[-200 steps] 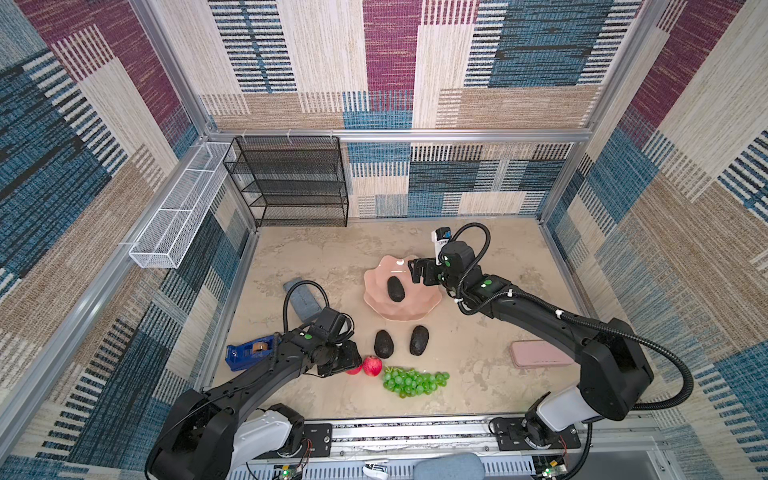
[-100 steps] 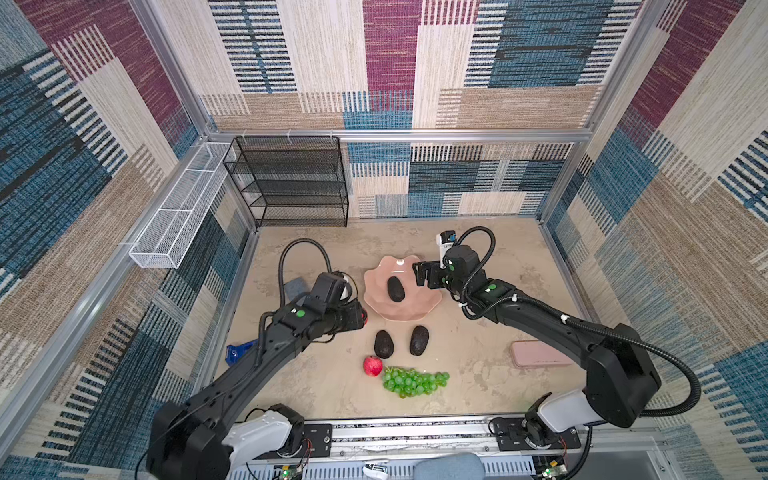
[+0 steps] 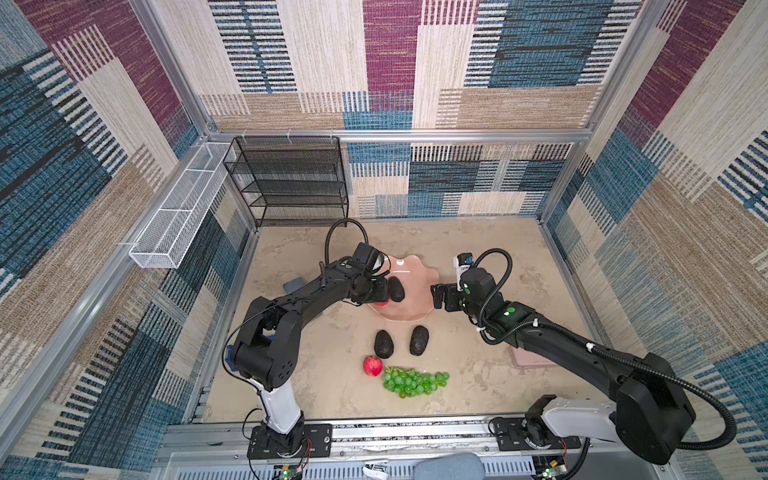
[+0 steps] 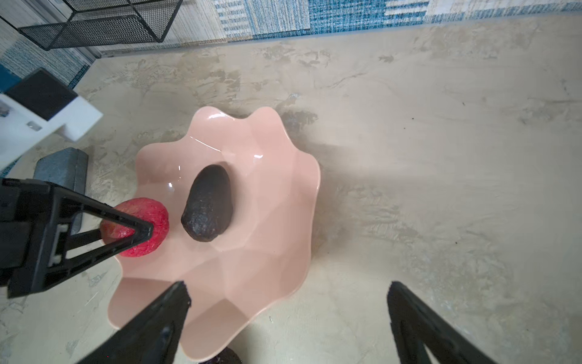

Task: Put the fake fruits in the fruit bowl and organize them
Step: 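Place a red apple in the bowl with left gripper while right reaches avocado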

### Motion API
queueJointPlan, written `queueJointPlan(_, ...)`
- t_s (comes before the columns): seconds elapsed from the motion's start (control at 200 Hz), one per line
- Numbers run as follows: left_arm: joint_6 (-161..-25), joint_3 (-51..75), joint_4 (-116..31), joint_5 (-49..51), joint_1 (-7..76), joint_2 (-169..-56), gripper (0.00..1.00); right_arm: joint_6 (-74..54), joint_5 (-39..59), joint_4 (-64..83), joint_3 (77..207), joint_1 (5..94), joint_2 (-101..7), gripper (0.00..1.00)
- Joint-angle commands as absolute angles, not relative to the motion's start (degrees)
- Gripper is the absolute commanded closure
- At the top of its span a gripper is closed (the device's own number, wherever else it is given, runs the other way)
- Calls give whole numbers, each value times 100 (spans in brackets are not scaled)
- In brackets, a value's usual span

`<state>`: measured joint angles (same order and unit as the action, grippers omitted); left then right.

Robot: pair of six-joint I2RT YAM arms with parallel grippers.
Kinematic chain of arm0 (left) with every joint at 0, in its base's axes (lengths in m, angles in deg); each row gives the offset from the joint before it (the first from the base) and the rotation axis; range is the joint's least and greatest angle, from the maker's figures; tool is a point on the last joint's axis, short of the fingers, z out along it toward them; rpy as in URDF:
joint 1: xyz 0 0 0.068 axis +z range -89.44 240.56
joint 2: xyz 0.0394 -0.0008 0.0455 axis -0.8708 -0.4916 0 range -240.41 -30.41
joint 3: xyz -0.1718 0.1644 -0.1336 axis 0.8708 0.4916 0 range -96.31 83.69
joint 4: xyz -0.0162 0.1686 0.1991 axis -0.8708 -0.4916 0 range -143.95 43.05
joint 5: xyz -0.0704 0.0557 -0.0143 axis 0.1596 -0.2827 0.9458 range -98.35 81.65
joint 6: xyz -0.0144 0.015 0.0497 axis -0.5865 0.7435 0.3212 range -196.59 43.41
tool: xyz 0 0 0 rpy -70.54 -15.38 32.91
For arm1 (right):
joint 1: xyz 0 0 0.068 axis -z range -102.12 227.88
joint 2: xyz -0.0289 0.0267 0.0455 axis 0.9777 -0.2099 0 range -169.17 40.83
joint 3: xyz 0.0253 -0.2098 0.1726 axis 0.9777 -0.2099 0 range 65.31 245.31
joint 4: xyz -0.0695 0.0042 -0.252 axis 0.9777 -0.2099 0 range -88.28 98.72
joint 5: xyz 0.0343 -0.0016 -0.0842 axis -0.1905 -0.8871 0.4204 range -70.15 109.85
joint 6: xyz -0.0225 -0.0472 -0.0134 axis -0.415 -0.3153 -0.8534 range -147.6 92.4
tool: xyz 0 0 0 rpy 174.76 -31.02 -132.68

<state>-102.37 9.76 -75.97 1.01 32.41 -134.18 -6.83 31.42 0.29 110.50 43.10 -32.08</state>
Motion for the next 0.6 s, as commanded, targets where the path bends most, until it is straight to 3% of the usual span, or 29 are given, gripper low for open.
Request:
queueJointPlan(0.0, -10278, 831, -7540, 123, 3249, -13584, 45, -637, 3084, -75, 10935, 4308, -3113, 0)
queueJointPlan(0.155, -10379, 725, -7488, 160, 3234, -13675, 37, -422, 2573, -18, 10604, 4291, -2891, 1)
queueJointPlan(0.331, -10327, 714, -7477, -9, 3234, -13530, 36, -132, 2397, -83, 10356, 3950, -2802, 4)
queueJointPlan(0.591, -10380, 1793, -6257, -759, 3281, -11895, 34, 554, 2329, -23, 10209, 2958, -3234, 8)
